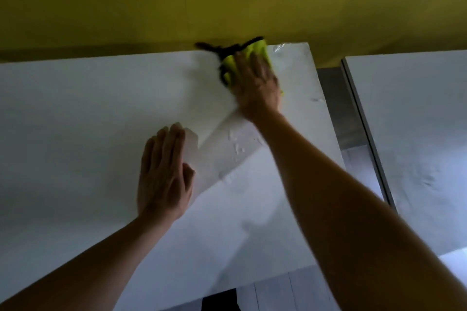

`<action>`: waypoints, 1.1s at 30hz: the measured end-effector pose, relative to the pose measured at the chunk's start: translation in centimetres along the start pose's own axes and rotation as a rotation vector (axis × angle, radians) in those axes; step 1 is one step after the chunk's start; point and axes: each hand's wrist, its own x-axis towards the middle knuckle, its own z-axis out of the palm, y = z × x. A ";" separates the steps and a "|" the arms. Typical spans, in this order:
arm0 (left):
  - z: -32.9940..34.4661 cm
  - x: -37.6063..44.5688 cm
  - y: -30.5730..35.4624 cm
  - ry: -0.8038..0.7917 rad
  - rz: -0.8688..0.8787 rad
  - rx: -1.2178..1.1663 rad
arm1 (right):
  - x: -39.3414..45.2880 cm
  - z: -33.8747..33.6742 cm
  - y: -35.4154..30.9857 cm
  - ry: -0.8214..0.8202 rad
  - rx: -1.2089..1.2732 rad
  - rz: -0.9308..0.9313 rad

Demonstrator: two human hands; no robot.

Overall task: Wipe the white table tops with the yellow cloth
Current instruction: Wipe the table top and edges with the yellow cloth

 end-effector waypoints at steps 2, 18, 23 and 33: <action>0.0 -0.2 -0.1 -0.014 -0.007 0.014 | 1.4 -1.7 5.1 0.001 0.004 0.113; -0.1 0.0 -0.3 0.016 -0.018 0.010 | -5.8 2.2 -7.1 0.061 0.124 -0.341; -0.2 0.0 0.0 0.037 -0.029 -0.016 | -4.0 2.0 -0.1 0.181 0.139 -0.222; 0.2 0.1 -0.2 0.054 -0.017 -0.045 | -5.8 -0.7 7.0 0.148 0.078 0.241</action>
